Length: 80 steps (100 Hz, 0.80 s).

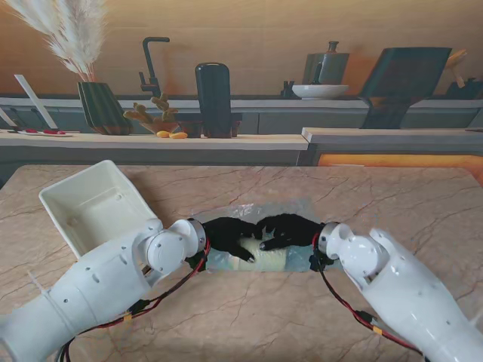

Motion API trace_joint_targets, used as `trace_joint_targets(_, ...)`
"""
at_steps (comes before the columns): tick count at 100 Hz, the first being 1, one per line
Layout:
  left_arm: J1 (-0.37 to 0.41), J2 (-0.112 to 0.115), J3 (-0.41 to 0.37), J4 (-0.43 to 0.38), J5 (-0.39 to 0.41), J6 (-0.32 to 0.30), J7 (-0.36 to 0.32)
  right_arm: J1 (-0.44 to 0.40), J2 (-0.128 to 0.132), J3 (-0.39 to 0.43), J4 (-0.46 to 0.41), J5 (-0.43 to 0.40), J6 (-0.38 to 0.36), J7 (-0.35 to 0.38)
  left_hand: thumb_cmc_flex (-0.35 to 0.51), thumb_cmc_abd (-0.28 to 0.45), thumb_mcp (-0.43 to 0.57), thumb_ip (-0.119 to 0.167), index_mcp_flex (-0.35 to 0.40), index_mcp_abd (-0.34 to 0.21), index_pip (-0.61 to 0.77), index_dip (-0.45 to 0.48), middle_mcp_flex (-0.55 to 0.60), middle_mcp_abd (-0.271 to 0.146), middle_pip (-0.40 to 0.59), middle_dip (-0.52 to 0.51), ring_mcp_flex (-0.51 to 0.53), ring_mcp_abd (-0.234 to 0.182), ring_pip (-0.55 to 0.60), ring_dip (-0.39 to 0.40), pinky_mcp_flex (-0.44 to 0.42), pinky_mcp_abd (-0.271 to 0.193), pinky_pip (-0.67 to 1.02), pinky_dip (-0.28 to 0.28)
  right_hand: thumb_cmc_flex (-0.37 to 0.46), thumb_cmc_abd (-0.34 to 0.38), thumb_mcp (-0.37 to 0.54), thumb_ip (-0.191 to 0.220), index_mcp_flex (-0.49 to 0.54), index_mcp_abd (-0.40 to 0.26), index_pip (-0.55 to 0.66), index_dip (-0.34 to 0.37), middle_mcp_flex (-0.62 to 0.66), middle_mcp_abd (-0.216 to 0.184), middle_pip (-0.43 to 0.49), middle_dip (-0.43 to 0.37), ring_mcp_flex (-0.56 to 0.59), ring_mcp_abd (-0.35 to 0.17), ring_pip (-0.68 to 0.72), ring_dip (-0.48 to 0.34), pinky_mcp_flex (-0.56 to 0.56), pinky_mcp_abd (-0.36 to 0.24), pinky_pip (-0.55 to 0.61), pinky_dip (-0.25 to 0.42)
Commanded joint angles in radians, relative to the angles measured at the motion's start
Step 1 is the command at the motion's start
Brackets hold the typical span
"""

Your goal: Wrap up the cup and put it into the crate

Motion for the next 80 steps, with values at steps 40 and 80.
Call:
trace_joint_targets(40, 0.044, -0.012, -0.029, 0.088, -0.116, 0.134, -0.083, -0.361, -0.028, 0.116, -0.309, -0.537, 0.090, -0.522, 0.230, 0.155, 0.103, 0.016, 0.353, 0.036, 0.352, -0.059, 0.040, 0.032, -0.006, -0.033, -0.078, 0.027, -0.022, -0.027, -0.099, -0.022, -0.065, -0.020, 0.096, -0.072, 0.052, 0.055, 0.007, 0.010, 0.002, -0.009, -0.012, 0.024, 0.062, 0.002, 0.017, 0.002, 0.047, 0.018, 0.052, 0.002, -0.050, 0.048)
trace_joint_targets(80, 0.046, -0.030, -0.049, 0.117, -0.205, 0.187, -0.098, -0.284, 0.005, -0.082, -0.244, -0.744, 0.340, -0.504, 0.246, 0.187, 0.090, -0.014, 0.366, 0.078, 0.286, -0.053, 0.007, 0.057, -0.025, -0.046, -0.130, 0.042, -0.021, -0.038, -0.140, -0.034, -0.084, -0.027, 0.143, -0.141, 0.128, 0.055, -0.087, 0.043, -0.080, -0.015, -0.168, 0.040, 0.021, -0.031, -0.065, 0.010, -0.025, -0.043, 0.000, 0.012, -0.109, 0.026)
